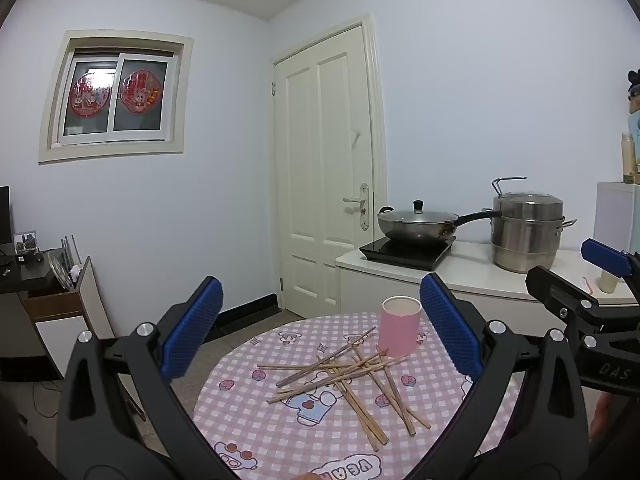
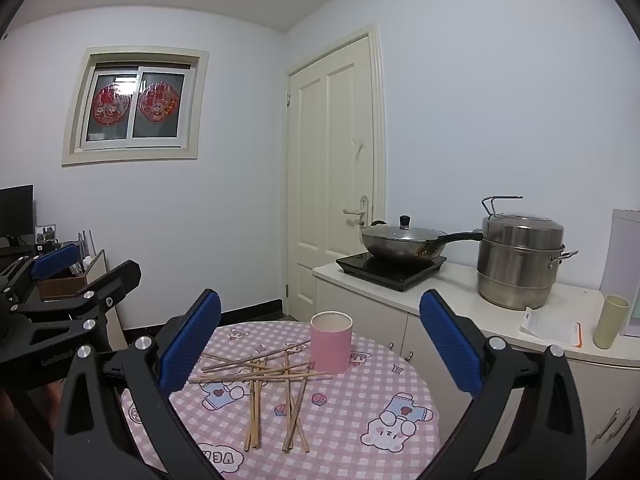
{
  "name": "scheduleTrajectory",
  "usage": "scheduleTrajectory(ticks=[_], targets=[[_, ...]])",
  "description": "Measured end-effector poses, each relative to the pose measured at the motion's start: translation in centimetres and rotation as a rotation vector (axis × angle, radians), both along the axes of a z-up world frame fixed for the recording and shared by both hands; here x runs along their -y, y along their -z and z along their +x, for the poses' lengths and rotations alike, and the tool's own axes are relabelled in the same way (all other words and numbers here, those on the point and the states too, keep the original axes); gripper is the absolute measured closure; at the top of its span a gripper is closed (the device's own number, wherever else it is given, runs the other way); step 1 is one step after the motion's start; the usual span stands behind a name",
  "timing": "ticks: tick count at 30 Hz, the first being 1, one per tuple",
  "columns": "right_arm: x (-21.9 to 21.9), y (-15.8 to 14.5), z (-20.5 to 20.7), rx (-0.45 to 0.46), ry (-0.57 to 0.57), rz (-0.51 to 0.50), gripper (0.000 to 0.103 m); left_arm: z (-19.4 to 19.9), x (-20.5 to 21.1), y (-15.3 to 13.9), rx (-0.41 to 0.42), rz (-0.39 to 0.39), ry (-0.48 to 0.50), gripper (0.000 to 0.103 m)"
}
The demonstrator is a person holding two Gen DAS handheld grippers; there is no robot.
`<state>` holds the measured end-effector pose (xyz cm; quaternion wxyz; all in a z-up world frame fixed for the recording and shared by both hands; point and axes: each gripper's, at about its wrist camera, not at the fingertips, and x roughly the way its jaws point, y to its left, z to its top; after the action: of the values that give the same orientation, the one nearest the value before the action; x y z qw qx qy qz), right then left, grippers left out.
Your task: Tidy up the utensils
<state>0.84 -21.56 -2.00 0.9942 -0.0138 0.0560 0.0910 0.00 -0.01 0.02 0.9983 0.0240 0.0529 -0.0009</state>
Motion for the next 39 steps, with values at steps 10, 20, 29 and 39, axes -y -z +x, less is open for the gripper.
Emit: scheduleTrajectory(ticks=[10, 20, 29, 39], targets=[[0.1, -0.1, 0.0, -0.001, -0.001, 0.007, 0.007, 0.4, 0.5, 0.4, -0.013, 0.003, -0.001, 0.006], [0.5, -0.1, -0.1, 0.005, 0.004, 0.014, 0.007, 0.2, 0.0, 0.4, -0.015, 0.001, 0.007, 0.006], [0.4, -0.1, -0.2, 0.005, 0.006, 0.015, 0.007, 0.1, 0.2, 0.3, -0.016, 0.003, 0.006, 0.006], [0.3, 0.2, -0.3, 0.005, 0.007, 0.016, 0.007, 0.1, 1.0, 0.8, -0.021, 0.01, 0.01, 0.006]])
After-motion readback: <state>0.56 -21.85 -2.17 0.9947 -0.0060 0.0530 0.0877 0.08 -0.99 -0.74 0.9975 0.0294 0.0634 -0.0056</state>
